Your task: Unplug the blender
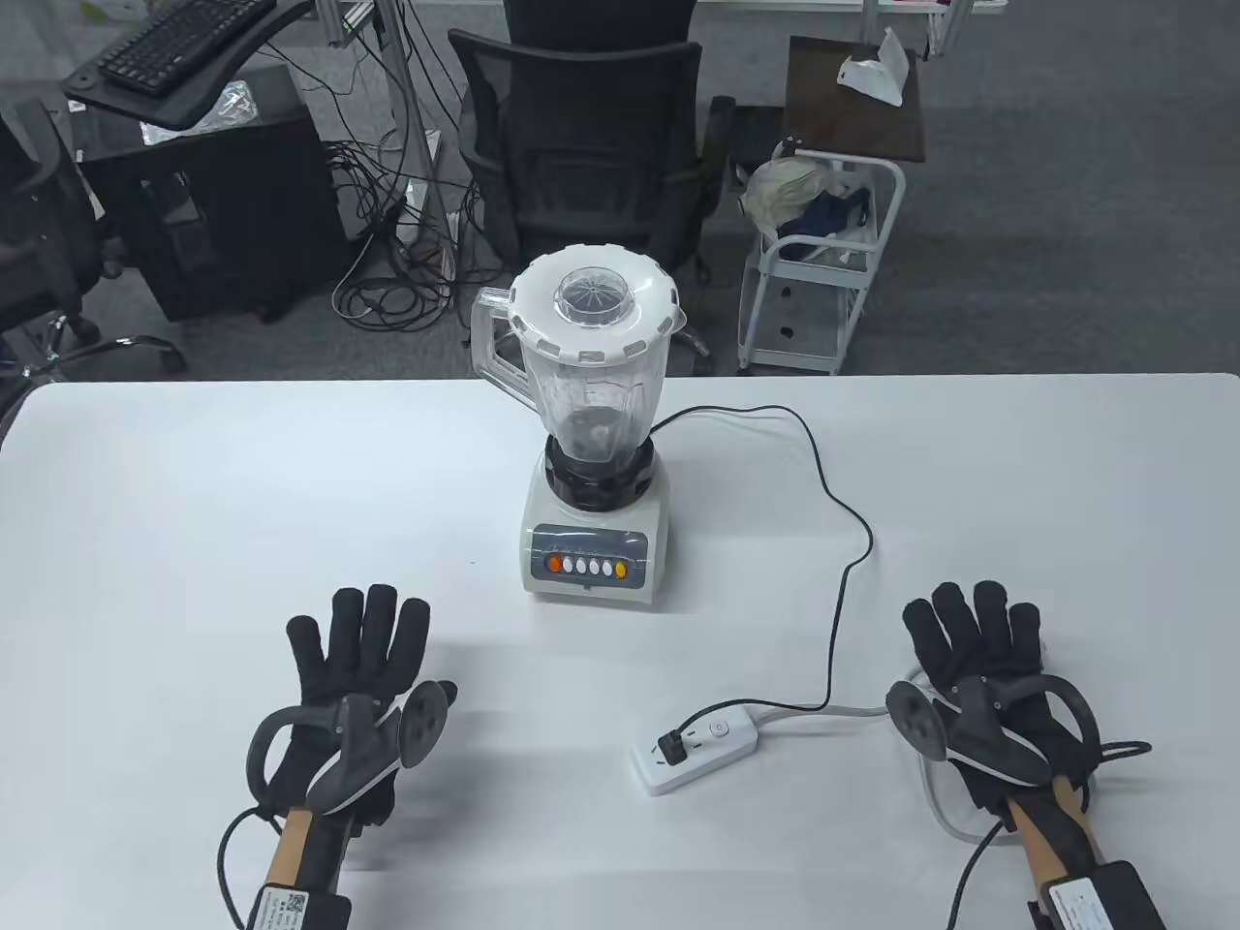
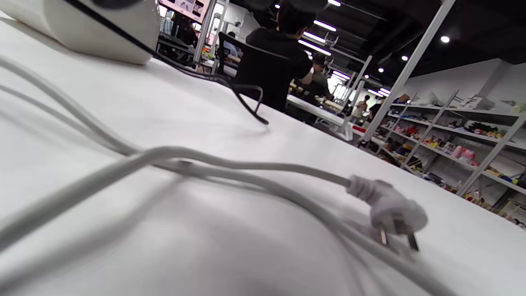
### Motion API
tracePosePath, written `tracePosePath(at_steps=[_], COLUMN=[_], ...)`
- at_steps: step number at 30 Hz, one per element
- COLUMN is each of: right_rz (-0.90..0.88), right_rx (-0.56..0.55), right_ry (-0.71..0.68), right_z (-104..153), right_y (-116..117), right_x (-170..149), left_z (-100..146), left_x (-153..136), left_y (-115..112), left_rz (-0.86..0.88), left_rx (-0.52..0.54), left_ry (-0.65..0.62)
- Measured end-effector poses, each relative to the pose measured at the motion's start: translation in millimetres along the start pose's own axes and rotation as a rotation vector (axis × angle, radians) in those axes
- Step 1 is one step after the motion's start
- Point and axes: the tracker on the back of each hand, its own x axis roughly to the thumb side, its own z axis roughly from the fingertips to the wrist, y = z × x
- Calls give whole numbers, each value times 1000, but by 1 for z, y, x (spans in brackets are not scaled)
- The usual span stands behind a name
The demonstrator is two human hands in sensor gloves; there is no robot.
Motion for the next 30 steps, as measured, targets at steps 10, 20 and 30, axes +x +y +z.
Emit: tracePosePath(at_steps=[10,20,30], right_rz=[0,2,-98], right_rx=[-4,-21,-189], right_ry=[-5,12,-84], right_z=[0,1,-7], right_y=[1,-4,-64], right_x=[2,7,49], left_z=[-1,-3,-8], left_x=[-1,7,77], left_y=[0,2,10], left_rz=[5,-2,46], left_rx=[3,-4,-62], left_ry=[7,-7,-262])
